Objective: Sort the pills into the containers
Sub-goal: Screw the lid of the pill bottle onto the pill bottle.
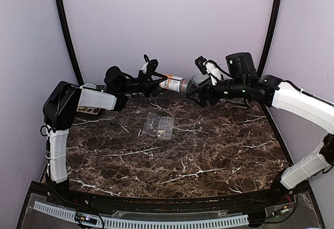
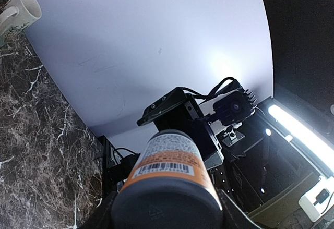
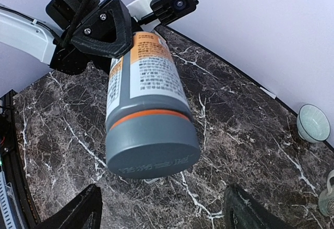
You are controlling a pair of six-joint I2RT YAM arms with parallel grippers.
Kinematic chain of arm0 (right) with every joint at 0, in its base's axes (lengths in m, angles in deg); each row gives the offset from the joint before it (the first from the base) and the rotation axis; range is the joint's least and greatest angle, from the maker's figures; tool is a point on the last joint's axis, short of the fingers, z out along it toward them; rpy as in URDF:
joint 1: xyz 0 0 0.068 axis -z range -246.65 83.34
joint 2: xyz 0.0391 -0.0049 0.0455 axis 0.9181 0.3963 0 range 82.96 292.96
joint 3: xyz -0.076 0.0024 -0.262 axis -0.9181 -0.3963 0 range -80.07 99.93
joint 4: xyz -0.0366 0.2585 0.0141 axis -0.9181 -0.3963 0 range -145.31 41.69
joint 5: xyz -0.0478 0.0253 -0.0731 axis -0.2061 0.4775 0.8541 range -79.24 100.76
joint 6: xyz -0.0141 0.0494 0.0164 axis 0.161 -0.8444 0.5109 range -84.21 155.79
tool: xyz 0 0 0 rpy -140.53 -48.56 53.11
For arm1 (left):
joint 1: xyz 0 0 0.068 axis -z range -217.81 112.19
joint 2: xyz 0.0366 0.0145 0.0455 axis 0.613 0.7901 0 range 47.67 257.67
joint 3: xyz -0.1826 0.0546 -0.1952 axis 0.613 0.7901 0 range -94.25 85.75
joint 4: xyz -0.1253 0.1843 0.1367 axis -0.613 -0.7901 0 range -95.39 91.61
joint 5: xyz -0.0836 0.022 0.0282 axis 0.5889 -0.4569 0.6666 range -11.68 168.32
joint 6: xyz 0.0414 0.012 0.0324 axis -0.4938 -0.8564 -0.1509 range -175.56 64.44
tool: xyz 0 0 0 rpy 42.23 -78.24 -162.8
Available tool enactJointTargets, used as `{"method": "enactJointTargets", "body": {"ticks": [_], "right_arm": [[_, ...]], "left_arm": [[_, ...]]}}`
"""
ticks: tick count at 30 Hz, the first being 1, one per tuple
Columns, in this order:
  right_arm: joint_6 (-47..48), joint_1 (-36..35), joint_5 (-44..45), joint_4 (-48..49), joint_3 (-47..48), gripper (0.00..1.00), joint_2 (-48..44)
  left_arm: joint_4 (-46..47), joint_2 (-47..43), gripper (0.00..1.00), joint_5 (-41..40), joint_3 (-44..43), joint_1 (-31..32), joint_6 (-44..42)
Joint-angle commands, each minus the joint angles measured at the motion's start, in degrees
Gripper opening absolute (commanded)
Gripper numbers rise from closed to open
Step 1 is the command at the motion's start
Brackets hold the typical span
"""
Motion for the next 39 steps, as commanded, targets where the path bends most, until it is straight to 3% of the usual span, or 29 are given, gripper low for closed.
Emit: {"method": "enactJointTargets", "body": {"ticks": [1,29,39], "right_arm": [[1.29,-0.87,-0.57,0.87,2.82,0.81,0.70],[3.06,-1.42,-1.49,0.56,7.63,0.76,5.39],[3.51,-1.50,-2.86,-0.69,9.50,0.63,7.00]], "left_arm": [[4.33,-0.35,0.00,1.54,-2.06,-0.27,1.33],[6.95,0.24,0.00,2.63,-2.19,-0.13,3.60],[7.45,0.54,0.00,2.73,-2.47,-0.03,4.05]]}}
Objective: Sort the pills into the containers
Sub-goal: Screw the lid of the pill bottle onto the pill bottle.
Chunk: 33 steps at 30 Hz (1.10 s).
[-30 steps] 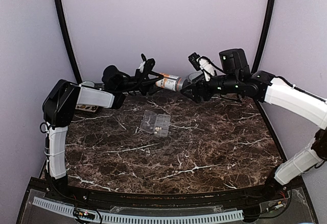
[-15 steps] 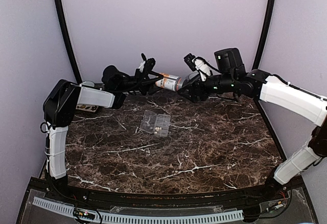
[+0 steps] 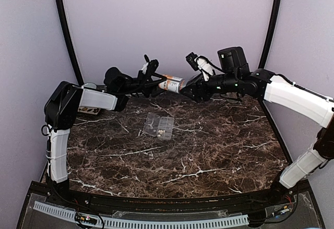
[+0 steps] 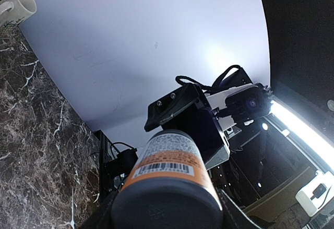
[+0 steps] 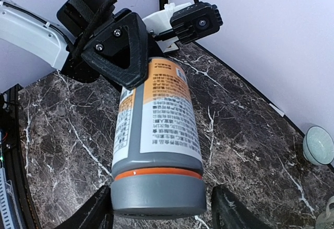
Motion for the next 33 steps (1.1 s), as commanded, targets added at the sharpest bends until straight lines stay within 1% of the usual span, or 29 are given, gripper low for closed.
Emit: {"method": "enactJointTargets", "body": {"ticks": [1,6,9,12,18,23,26,30,33], "right_arm": [[0.59,-0.52,-0.89,0.62,2.55,0.61,1.39],[-0.07,-0.52,-1.06,0.40,3.20,0.49,1.98],[-0.63,-0.52,-1.20,-0.33,3.78,0.44,2.75],[-2.23,-0.45,-1.80,1.08,2.92,0.39,2.30],[-6.20,0.40,-5.33,3.13,2.07,0.36,2.20],[-13.65,2.67,-10.56,6.31,1.47,0.32,2.27],[-18.76,3.74,-13.26,8.01,1.62,0.32,2.88],[-28.65,5.07,-17.42,11.65,1.54,0.32,4.23],[-37.96,5.88,-20.87,16.38,0.46,0.31,5.52]], "left_arm": [[3.62,-0.53,0.00,0.62,-1.90,-0.03,0.57],[3.99,-0.34,0.00,0.45,-1.90,-0.03,0.64],[5.06,-0.03,0.00,0.02,-2.18,-0.04,1.36],[5.79,0.15,0.00,-0.25,-2.41,-0.08,1.87],[8.06,0.46,0.00,-1.13,-3.06,-0.05,3.30],[8.97,0.42,0.00,-1.48,-3.13,-0.06,3.61],[8.90,0.37,0.00,-1.88,-3.31,-0.05,3.07],[7.26,0.16,0.00,-1.90,-3.69,0.03,1.28],[5.69,-0.35,0.00,-1.98,-3.82,0.35,-0.76]]}}
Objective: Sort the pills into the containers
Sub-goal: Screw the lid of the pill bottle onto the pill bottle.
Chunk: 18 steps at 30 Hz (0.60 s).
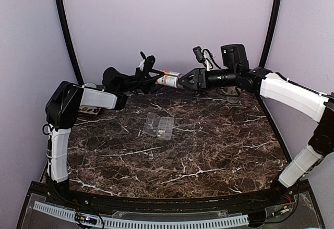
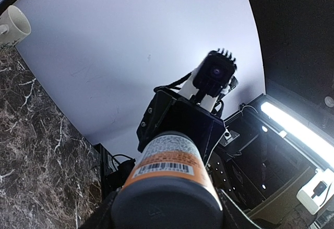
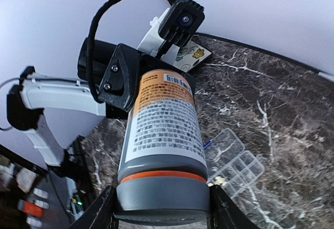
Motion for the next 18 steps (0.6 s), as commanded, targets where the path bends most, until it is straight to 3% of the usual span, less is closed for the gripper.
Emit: {"method": "enactJointTargets", "body": {"ticks": [1,10,18], "right_arm": [[-17.17,1.17,-7.46,12.06,-1.45,0.31,2.46],[-36.80,3.52,-13.58,20.06,-1.81,0.30,6.77],[-60.05,5.13,-19.09,37.72,-6.05,0.29,10.20]], "left_arm": [[0.33,-1.91,0.00,-0.03,-1.95,1.19,-3.77],[-4.50,-2.77,0.00,0.55,-3.74,1.94,-9.91],[-15.39,-5.55,0.00,1.72,-3.60,2.81,-21.76]]}}
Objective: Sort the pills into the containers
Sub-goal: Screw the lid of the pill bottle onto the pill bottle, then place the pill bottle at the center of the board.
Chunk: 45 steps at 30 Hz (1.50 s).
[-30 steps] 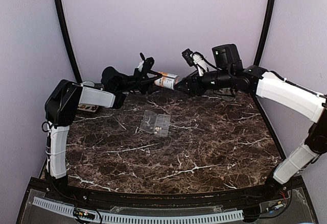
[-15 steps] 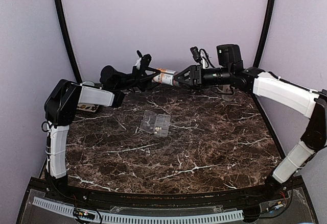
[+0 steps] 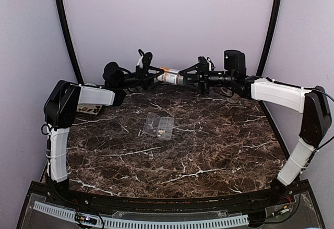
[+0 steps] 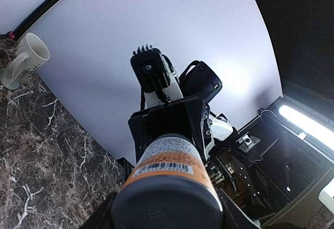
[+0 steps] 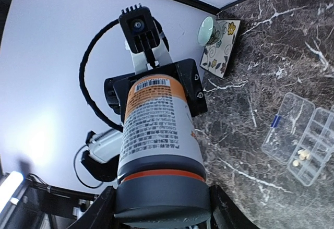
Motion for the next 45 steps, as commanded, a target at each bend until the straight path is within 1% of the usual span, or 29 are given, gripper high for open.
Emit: {"method": "enactJointTargets", "body": {"ticks": [1,4,5,6,7,10,13,17,23,28,31,35,39,43,45], "right_arm": [[-18.21,-1.56,-3.03,18.41,-2.00,0.29,3.32],[-24.30,-1.48,-3.43,22.81,-2.95,0.29,4.17],[-27.96,-1.36,-3.46,26.73,-4.35,0.29,4.51],[-32.15,-1.30,-3.43,32.61,-5.63,0.29,5.02],[-34.81,-1.30,-3.16,34.83,-6.52,0.29,5.34],[-37.67,-1.24,-2.34,36.72,-7.60,0.31,5.44],[-40.01,-1.22,-1.43,39.25,-8.10,0.36,5.42],[-37.47,-0.90,-1.19,37.63,-7.63,0.50,4.84],[-30.71,-0.49,-0.91,31.62,-5.87,0.62,3.21],[-28.03,-0.21,-0.42,29.62,-5.72,0.69,2.33],[-26.09,0.02,-0.05,27.60,-5.60,0.70,1.59],[-21.73,0.20,0.06,22.64,-4.66,0.70,0.59],[-18.38,0.38,0.51,18.72,-4.31,0.70,-0.84],[-18.26,0.62,0.53,17.77,-4.28,0.70,-1.18],[-16.52,0.58,0.39,16.26,-3.66,0.70,-1.09]], "left_arm": [[-5.31,-5.42,0.00,2.66,-1.12,4.08,-9.78],[-6.18,-6.08,0.00,2.38,-0.66,4.07,-11.93],[-6.36,-6.30,0.00,2.29,-0.61,4.07,-12.83],[-7.01,-6.61,0.00,2.18,-0.53,4.08,-13.72],[-7.93,-7.00,0.00,2.01,-0.44,4.09,-14.92],[-10.43,-7.85,0.00,1.58,-0.01,4.09,-17.60],[-10.34,-8.06,0.00,1.32,0.22,4.08,-17.52],[-9.29,-8.14,0.00,0.45,0.78,4.02,-16.50],[-7.71,-8.14,0.00,-0.74,1.79,4.00,-14.62],[-7.46,-8.14,0.00,-1.24,1.94,3.91,-13.78],[-7.22,-8.14,0.00,-1.75,2.06,3.76,-13.43],[-7.99,-8.36,0.00,-2.93,2.59,3.27,-14.05],[-13.29,-9.66,0.00,-5.32,3.51,2.66,-18.06],[-14.95,-9.65,0.00,-6.15,3.19,2.50,-19.52],[-15.51,-9.72,0.00,-6.79,3.33,2.33,-20.20]]}}
